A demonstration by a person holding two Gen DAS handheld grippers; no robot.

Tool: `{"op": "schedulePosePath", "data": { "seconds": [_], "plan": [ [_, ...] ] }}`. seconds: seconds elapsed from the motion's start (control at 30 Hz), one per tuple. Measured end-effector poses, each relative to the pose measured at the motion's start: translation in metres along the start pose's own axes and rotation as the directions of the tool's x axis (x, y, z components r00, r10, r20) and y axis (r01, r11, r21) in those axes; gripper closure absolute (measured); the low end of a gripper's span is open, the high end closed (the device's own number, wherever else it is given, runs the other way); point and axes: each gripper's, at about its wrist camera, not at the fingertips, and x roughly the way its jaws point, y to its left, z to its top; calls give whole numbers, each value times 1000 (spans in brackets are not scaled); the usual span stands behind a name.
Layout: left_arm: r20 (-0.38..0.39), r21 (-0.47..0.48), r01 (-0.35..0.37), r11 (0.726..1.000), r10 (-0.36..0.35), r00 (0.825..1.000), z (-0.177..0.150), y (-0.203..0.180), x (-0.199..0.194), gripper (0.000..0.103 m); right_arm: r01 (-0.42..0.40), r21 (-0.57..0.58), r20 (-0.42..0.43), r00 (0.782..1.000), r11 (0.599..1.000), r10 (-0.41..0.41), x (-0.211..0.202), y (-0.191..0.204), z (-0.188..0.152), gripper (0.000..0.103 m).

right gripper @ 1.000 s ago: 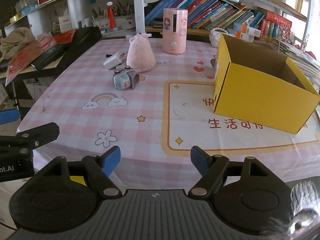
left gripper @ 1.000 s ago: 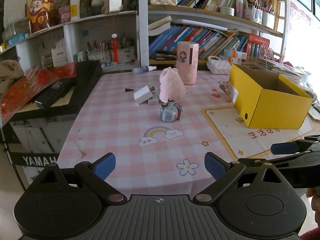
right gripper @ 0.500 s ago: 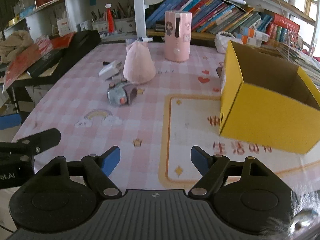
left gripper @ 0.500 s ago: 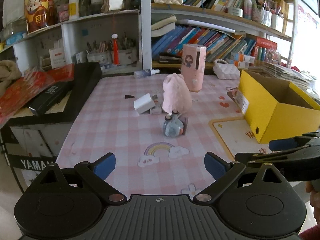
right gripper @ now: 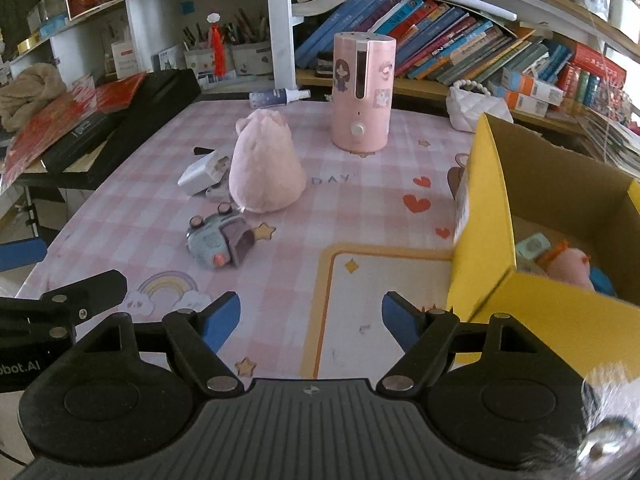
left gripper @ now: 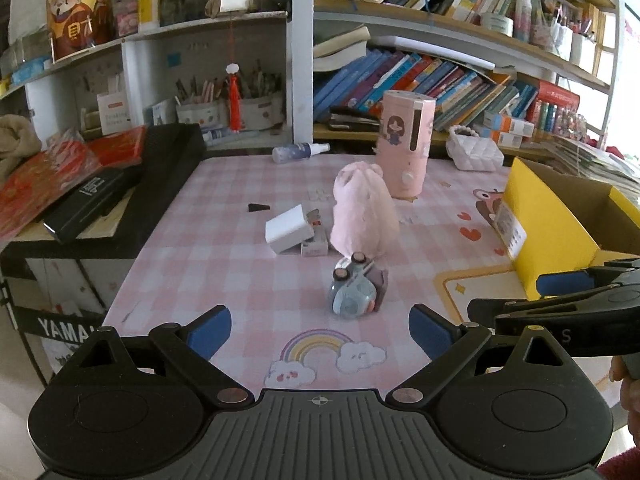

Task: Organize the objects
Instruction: 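Grasp the grey toy car with the left tool while the right tool grasps the pink plush pig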

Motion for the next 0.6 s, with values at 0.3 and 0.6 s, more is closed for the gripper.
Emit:
{"op": "schedulePosePath", "data": {
  "seconds": [0.3,0.6],
  "plan": [
    [-8,-7,-30,1000,30,1000,12,-4,16,6,-32,3,11,999,999,32,18,-10,19,26],
    [-35,-22,-34,999,33,999,19,-4,33,6,-62,14,16,998,998,61,35,-17,33,26]
  ]
}}
